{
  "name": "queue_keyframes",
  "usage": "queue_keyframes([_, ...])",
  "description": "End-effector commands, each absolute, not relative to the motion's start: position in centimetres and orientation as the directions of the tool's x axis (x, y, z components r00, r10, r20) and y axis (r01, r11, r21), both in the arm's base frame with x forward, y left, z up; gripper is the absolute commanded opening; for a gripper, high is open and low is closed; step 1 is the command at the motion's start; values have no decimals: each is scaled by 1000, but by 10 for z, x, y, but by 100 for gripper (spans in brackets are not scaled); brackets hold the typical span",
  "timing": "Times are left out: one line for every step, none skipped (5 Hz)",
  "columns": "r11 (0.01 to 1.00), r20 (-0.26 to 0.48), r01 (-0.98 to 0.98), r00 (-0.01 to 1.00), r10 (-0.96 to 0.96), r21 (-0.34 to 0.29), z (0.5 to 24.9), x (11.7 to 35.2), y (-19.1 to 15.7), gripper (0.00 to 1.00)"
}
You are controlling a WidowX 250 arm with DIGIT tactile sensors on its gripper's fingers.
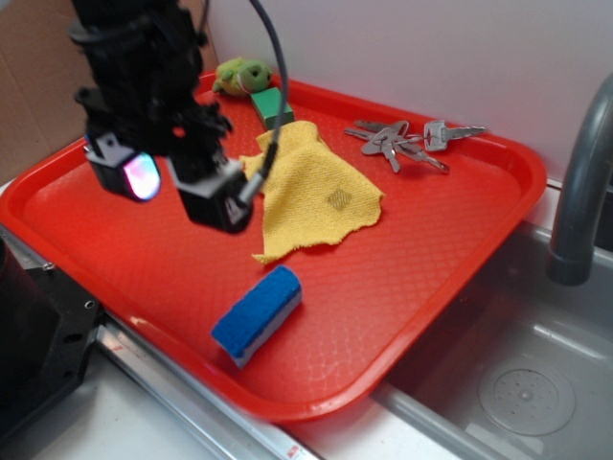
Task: Grab the blue sponge.
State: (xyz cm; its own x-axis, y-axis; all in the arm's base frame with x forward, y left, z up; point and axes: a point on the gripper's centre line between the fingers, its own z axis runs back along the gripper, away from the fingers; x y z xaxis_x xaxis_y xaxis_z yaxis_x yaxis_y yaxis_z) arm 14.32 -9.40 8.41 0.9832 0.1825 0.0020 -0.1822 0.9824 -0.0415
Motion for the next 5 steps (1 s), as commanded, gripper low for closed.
queue_keyframes([990, -11, -31, 1000, 30, -140, 43, 158, -118, 100])
queue_keyframes([985, -26, 14, 999, -19, -171, 31, 156, -131, 100])
queue_keyframes([987, -21, 24, 999, -28, -159, 27, 147, -139, 100])
queue_keyframes([990, 24, 38, 999, -35, -134, 26, 143, -143, 100])
queue_keyframes([997, 27, 26, 999, -24, -68, 17, 141, -142, 0])
